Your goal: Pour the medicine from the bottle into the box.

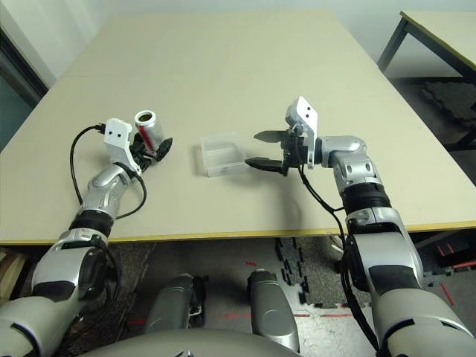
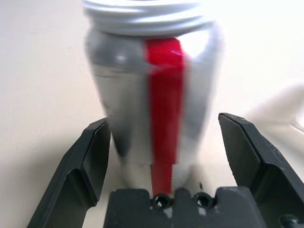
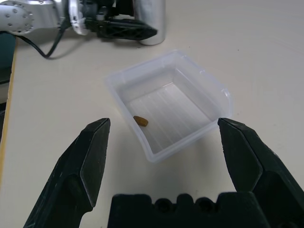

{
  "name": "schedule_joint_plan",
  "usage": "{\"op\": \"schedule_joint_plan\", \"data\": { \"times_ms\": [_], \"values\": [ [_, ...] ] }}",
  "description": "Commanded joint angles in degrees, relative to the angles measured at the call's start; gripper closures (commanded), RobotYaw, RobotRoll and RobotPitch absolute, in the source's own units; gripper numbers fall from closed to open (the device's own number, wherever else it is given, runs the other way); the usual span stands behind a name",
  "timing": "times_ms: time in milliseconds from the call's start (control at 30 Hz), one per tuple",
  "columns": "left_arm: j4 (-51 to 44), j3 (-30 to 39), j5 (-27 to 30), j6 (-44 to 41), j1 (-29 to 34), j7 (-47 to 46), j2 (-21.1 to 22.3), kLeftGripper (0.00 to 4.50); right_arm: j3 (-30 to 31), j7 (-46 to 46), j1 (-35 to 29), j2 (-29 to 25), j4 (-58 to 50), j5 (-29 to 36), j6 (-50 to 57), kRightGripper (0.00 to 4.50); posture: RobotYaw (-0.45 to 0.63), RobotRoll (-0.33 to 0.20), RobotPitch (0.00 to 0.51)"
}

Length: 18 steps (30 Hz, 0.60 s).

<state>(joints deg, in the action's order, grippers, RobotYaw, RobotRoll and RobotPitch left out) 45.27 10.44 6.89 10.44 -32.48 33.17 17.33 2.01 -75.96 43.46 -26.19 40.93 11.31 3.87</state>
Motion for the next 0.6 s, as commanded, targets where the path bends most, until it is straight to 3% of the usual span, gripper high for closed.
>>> {"op": "schedule_joint_plan", "data": {
  "times_ms": [33, 367, 600],
  "values": [
    [-5.81, -0.14, 1.34, -3.93, 3.44, 0.74, 1.9, 0.01, 0.37, -0.15, -0.04, -0.35, 0.74, -0.29, -0.52, 0.0, -0.17, 0.0, 0.09],
    [-25.32, 0.27, 4.82, -13.82, 13.8, 0.38, 3.05, 0.01, 0.19, 0.09, 0.15, -0.3, 1.33, -0.25, -0.99, 0.0, -0.17, 0.0, 0.096],
    [-35.95, 3.07, 10.67, -14.72, 20.99, 2.88, 4.55, 0.01, -3.84, 3.88, -0.07, 0.09, 1.48, 2.98, 1.47, 0.0, -0.16, 0.0, 0.099]
  ]
}}
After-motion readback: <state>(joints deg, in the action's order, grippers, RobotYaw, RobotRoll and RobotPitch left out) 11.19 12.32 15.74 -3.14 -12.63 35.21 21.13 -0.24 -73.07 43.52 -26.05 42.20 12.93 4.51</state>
